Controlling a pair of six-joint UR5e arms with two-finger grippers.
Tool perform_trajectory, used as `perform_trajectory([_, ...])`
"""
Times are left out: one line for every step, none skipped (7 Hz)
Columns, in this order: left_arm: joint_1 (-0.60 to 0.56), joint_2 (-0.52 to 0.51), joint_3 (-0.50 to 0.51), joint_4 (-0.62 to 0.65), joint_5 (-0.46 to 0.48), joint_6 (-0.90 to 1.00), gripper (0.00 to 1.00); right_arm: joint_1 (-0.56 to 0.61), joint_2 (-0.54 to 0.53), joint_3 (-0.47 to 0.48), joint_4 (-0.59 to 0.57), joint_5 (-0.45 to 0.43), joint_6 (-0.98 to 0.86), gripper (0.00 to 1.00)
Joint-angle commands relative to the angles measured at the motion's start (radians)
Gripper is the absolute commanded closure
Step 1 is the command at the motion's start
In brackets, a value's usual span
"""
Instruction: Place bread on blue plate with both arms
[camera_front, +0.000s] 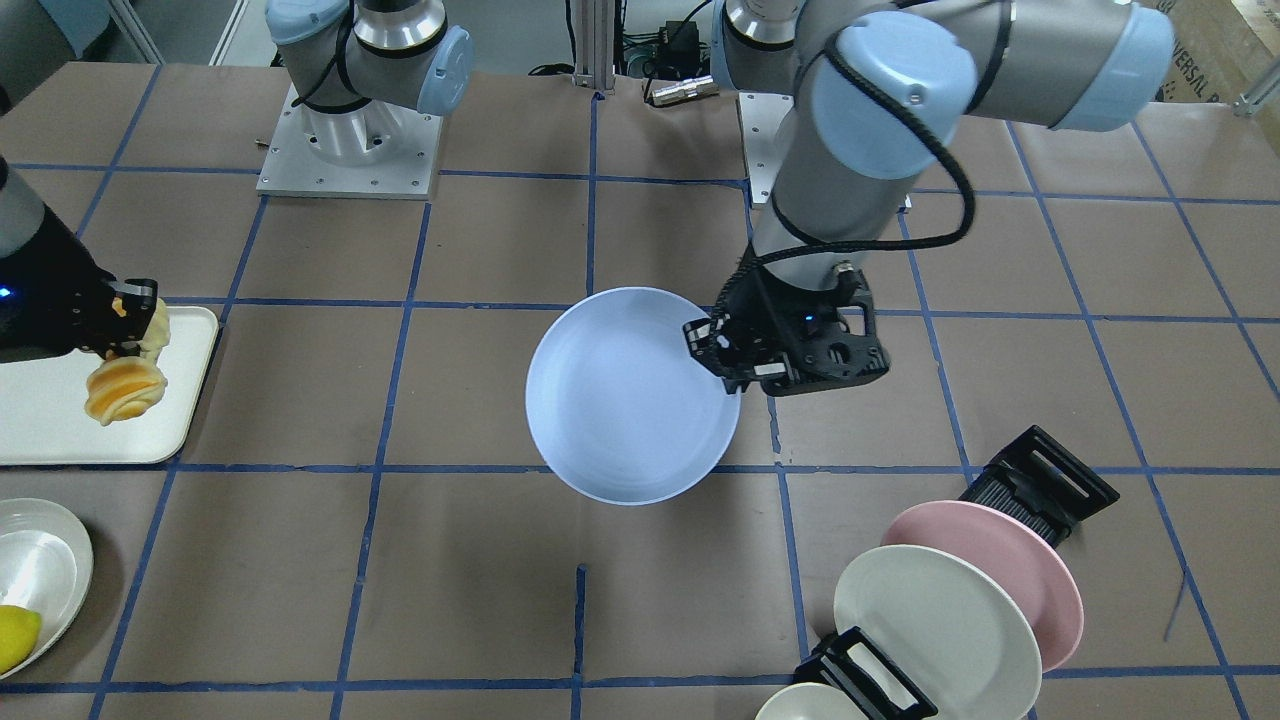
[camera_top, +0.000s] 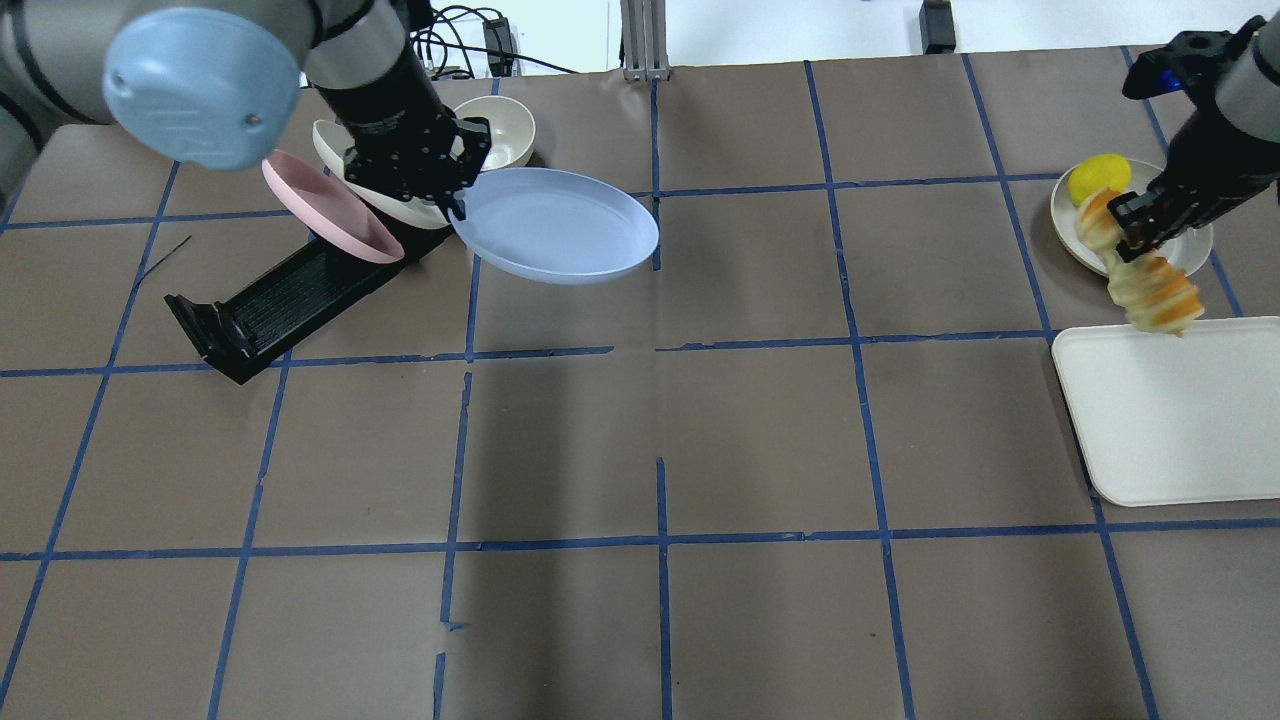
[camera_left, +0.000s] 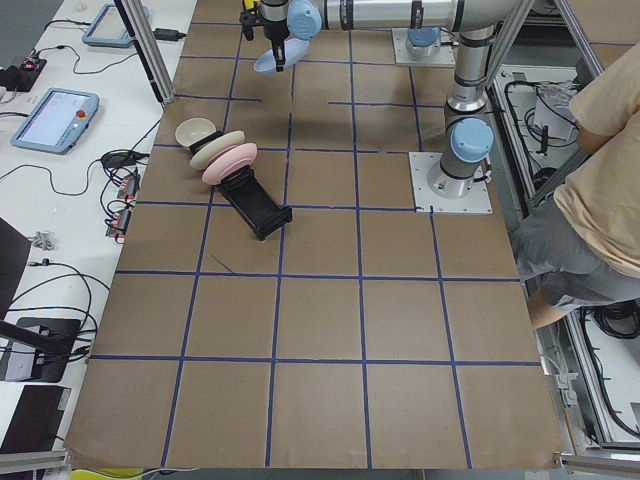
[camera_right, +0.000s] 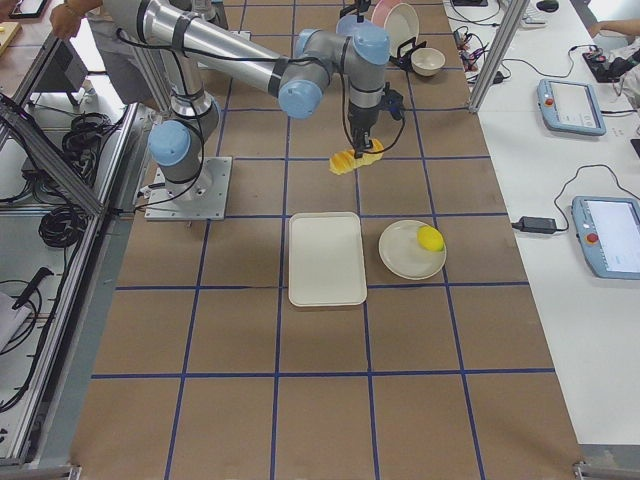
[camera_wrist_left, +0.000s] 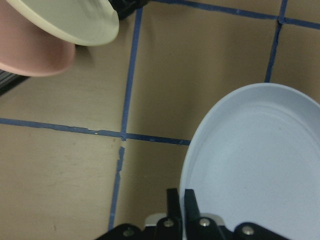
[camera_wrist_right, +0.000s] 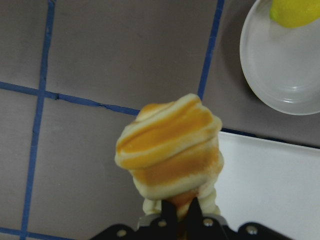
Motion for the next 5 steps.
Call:
perform_trajectory([-0.142,-0.078,-0.058,0.188,0.011,-0.227,0.95,0.135,0.024,-0.001,-0.011,0.027,0.191,1.00])
perform_trajectory([-0.190,-0.114,-0.063,0.282,0.014,-0.310,0.92,0.185,0.053,-0.004,-0.040,0.028,0.225,1.00])
perform_trajectory([-0.212,-0.141,-0.069,0.316,0.048,-0.326,0.04,0.220,0.067,-0.002,-0.078,0.025,0.272,1.00])
perform_trajectory([-0.212,-0.145,-0.069,0.313,0.059,-0.315,0.00,0.246,0.078,-0.009,-0.087,0.022,0.295,1.00])
perform_trajectory([-0.198,-0.137,-0.064,0.312,0.059,-0.226,0.00,0.263,0.086,-0.018,-0.087,0.028,0.340,1.00])
